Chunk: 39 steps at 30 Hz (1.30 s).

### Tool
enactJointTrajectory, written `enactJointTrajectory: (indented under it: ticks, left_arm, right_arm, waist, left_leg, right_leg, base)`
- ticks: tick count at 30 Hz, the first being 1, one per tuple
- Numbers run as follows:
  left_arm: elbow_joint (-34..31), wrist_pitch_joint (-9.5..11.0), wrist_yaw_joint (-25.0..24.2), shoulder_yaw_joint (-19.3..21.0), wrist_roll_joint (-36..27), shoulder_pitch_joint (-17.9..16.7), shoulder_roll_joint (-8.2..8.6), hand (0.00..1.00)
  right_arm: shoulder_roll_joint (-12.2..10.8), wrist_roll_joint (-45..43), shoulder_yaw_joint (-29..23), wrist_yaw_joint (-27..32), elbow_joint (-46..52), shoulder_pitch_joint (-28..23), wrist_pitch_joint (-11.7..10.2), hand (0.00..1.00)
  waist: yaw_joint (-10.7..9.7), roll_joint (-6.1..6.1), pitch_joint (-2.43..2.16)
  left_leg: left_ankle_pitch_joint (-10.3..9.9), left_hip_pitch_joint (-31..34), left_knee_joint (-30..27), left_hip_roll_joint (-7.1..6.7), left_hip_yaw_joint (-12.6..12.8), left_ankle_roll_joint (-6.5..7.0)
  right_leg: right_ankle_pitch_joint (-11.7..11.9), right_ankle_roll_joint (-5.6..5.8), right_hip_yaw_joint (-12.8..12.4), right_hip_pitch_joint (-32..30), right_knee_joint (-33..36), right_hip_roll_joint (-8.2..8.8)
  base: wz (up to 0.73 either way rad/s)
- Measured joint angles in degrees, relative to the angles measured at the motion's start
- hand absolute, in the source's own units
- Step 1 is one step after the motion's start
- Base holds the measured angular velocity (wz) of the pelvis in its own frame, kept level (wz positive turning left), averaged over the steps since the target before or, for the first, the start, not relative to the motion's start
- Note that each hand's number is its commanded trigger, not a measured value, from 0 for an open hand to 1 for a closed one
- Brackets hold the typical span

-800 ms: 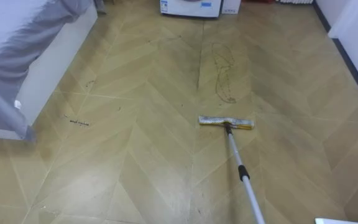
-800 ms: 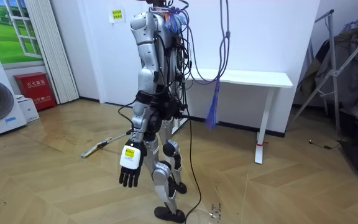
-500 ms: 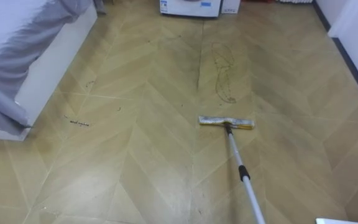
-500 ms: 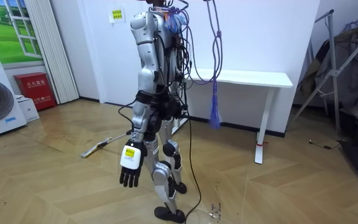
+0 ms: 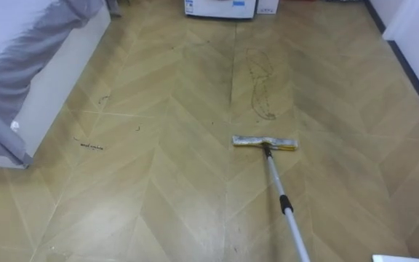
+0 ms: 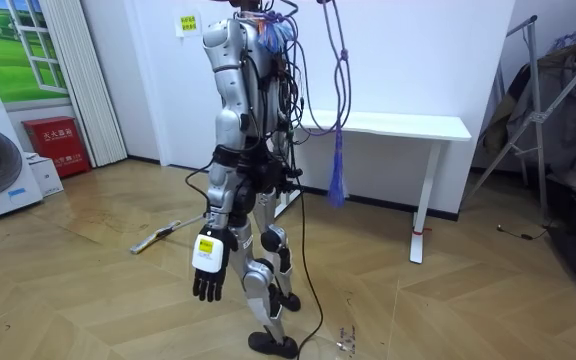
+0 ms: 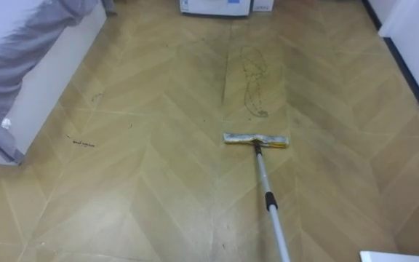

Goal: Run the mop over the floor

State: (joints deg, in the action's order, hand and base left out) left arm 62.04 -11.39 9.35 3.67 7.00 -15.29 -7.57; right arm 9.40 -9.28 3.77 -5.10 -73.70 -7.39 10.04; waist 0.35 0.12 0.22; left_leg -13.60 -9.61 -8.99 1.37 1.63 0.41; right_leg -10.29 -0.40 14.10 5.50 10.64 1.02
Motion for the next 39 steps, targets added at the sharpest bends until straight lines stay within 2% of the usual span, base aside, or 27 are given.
enactJointTrajectory:
  ticks: [8,15,16,17,20,26,27,29,32,33,34,35,37,38,39]
  left_arm:
    - [0.61,-0.66,-0.01,0.01,2.75,0.75,0.11,0.0]
    - [1.68,-1.23,0.0,-0.54,2.83,3.46,0.14,0.0]
    - [1.68,-1.21,0.01,-0.63,2.86,3.93,0.15,0.0]
    - [1.7,-1.21,0.01,-0.66,2.86,4.25,0.16,0.0]
    - [1.67,-1.02,0.1,-1.13,3.76,6.39,0.21,0.0]
    - [4.1,0.39,1.47,-1.67,5.1,11.04,0.48,0.0]
    - [4.33,0.4,1.7,-1.71,5.09,11.49,0.46,0.0]
    - [4.4,0.39,1.82,-1.72,4.88,11.6,0.45,0.0]
    - [5.15,0.05,2.73,-1.68,4.59,11.6,0.53,0.0]
    - [5.19,0.03,2.87,-1.77,4.16,11.55,0.56,0.0]
    - [5.53,0.0,3.04,-2.26,2.81,11.54,0.41,0.0]
    - [5.73,-0.06,3.16,-2.79,1.89,11.56,0.27,0.0]
    - [6.52,-0.05,4.02,-4.58,-0.88,11.55,0.39,0.0]
    - [6.75,-0.06,4.16,-4.82,-1.78,11.48,0.44,0.0]
    - [6.91,-0.09,4.81,-5.94,-3.57,11.16,0.3,0.0]
  right_arm:
    - [-0.02,0.05,-0.09,0.07,-0.59,1.22,0.07,1.0]
    - [0.02,0.09,-0.03,0.86,-0.99,3.5,0.22,1.0]
    - [0.0,0.09,0.03,1.29,-1.22,3.99,0.28,1.0]
    - [0.0,0.09,0.03,1.45,-1.22,4.12,0.27,1.0]
    - [0.02,0.36,0.04,3.02,-1.4,5.09,0.04,1.0]
    - [0.04,1.05,0.05,5.88,-2.67,6.27,-0.26,1.0]
    - [0.13,1.97,0.29,6.38,-2.8,6.24,-0.2,1.0]
    - [0.28,3.19,0.7,7.03,-2.81,6.22,-0.04,1.0]
    - [0.36,5.42,1.16,7.69,-4.74,6.0,0.09,1.0]
    - [0.39,6.25,1.59,7.92,-5.13,6.0,0.1,1.0]
    - [0.34,8.45,2.82,8.39,-5.32,6.0,0.15,1.0]
    - [0.26,9.6,3.58,8.69,-5.32,6.04,0.15,1.0]
    - [0.07,11.72,4.62,9.24,-6.11,7.04,0.09,1.0]
    - [0.07,11.8,4.6,9.3,-6.62,7.41,0.03,1.0]
    - [0.09,11.5,4.61,9.47,-7.1,8.32,0.25,1.0]
  waist:
    - [-0.1,-0.06,0.04]
    - [-0.17,0.03,0.05]
    - [-0.16,0.53,-0.14]
    - [-0.15,0.28,0.12]
    - [-0.17,0.58,0.24]
    - [-0.25,0.32,0.67]
    - [-0.18,0.36,0.75]
    - [-0.14,0.8,0.91]
    - [0.06,0.87,0.93]
    - [0.2,0.94,0.89]
    - [0.79,1.05,0.88]
    - [1.12,1.06,0.87]
    - [2.16,1.15,0.79]
    - [2.58,1.22,0.75]
    - [3.58,1.19,0.76]
  left_leg:
    - [0.0,1.12,-0.51,-0.04,0.23,0.0]
    - [0.0,7.3,-2.44,-0.2,0.37,0.0]
    - [0.01,8.29,-2.84,-0.18,0.5,0.0]
    - [0.01,8.7,-3.01,-0.19,0.59,0.0]
    - [0.01,12.12,-4.62,-0.34,0.86,0.0]
    - [-0.07,20.5,-10.44,-2.05,0.82,0.11]
    - [-0.43,23.13,-12.8,-2.36,0.85,0.14]
    - [-2.12,27.07,-17.26,-2.14,0.83,0.04]
    - [-6.52,35.05,-29.7,-1.82,0.44,-0.71]
    - [-7.34,36.42,-32.42,-1.54,0.1,-0.87]
    - [-8.74,39.6,-37.91,-1.06,-0.75,-1.33]
    - [-9.19,41.07,-40.49,-0.98,-1.25,-1.56]
    - [-9.56,46.63,-51.05,-0.38,-2.52,-1.94]
    - [-9.39,47.97,-53.87,0.05,-2.66,-2.04]
    - [-7.85,50.55,-59.5,0.42,-3.45,-2.42]
  right_leg:
    - [-0.55,-0.04,0.25,-1.18,0.46,0.64]
    - [-0.67,-0.42,0.17,-7.8,3.26,0.93]
    - [-0.59,-0.55,0.18,-8.77,3.97,0.94]
    - [-0.6,-0.58,0.19,-9.2,4.22,0.99]
    - [-0.77,-0.83,0.19,-12.63,5.85,1.53]
    - [-3.09,-1.28,-0.31,-22.24,14.26,4.25]
    - [-3.81,-1.44,-0.72,-24.75,16.52,4.83]
    - [-4.96,-1.83,-1.08,-28.17,19.58,5.04]
    - [-9.7,-2.55,-1.42,-34.98,29.67,6.11]
    - [-10.47,-2.78,-1.45,-36.04,31.48,6.01]
    - [-12.09,-3.38,-1.47,-38.11,35.15,6.05]
    - [-12.98,-3.62,-1.39,-38.99,36.98,6.07]
    - [-16.38,-5.02,-1.18,-42.19,43.53,6.0]
    - [-17.27,-4.94,-1.16,-42.74,45.02,5.69]
    - [-18.86,-5.2,-1.36,-43.61,47.74,5.1]
  base:
    - [0.01]
    - [-0.01]
    - [-0.04]
    - [0.0]
    - [0.0]
    - [0.04]
    - [0.0]
    - [-0.02]
    - [0.09]
    - [-0.03]
    - [-0.07]
    - [0.0]
    - [-0.02]
    - [-0.18]
    - [-0.22]
